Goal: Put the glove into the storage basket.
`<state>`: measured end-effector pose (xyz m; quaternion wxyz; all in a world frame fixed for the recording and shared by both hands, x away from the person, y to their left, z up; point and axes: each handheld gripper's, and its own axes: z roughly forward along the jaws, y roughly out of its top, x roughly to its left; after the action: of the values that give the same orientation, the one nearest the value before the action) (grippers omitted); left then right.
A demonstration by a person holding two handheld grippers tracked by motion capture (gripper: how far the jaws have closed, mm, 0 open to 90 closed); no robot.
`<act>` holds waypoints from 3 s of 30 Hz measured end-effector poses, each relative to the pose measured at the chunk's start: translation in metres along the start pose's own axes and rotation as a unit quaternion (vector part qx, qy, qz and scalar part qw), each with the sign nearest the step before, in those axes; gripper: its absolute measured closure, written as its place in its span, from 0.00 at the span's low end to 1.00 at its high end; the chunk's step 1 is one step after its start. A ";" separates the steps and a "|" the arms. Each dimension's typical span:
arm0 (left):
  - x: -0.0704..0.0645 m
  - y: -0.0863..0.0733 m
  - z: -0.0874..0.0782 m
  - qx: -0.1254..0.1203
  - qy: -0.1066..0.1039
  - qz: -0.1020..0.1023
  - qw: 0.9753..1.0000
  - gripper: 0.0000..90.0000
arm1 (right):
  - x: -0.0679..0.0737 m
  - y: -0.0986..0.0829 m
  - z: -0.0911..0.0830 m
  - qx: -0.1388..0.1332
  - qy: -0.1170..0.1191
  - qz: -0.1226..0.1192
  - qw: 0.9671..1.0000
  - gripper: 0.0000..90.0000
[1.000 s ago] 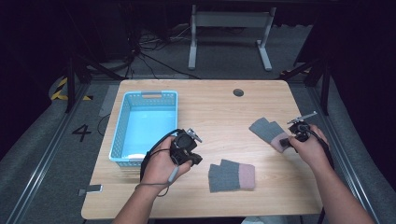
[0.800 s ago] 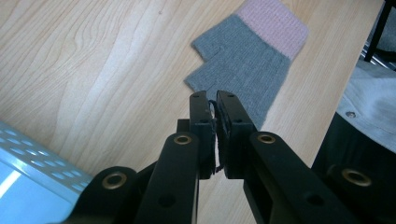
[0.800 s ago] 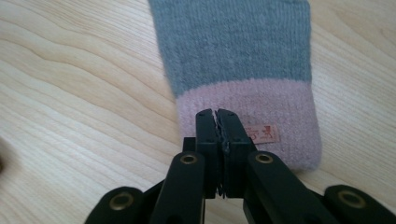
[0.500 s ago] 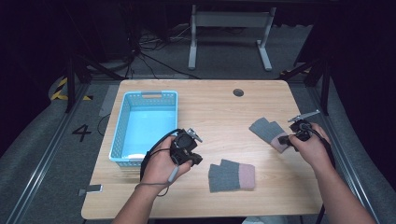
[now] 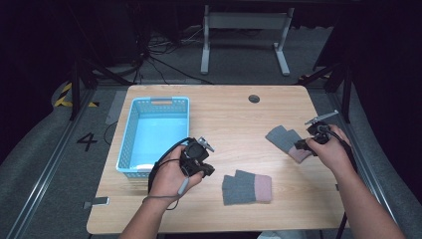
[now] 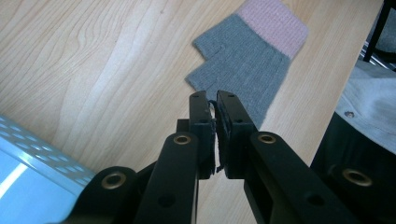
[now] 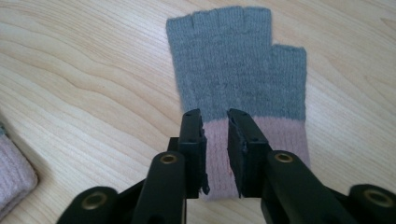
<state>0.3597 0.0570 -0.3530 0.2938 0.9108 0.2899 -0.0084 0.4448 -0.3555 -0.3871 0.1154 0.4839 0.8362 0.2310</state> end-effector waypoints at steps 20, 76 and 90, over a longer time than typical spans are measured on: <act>0.002 -0.003 -0.003 -0.001 -0.002 -0.005 1.000 0.93 | -0.020 0.033 0.030 0.074 -0.018 -0.012 0.997 0.72; 0.001 -0.004 -0.005 -0.002 0.000 -0.006 1.000 0.93 | -0.025 0.033 0.053 0.097 -0.018 -0.006 0.995 0.91; 0.001 -0.003 -0.005 -0.002 -0.003 -0.004 1.000 0.93 | -0.019 0.032 0.025 0.067 -0.013 -0.024 0.997 0.94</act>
<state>0.3588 0.0620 -0.3508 0.2968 0.9090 0.2924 -0.0111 0.4885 -0.3514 -0.3932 0.0993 0.4734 0.8596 0.1650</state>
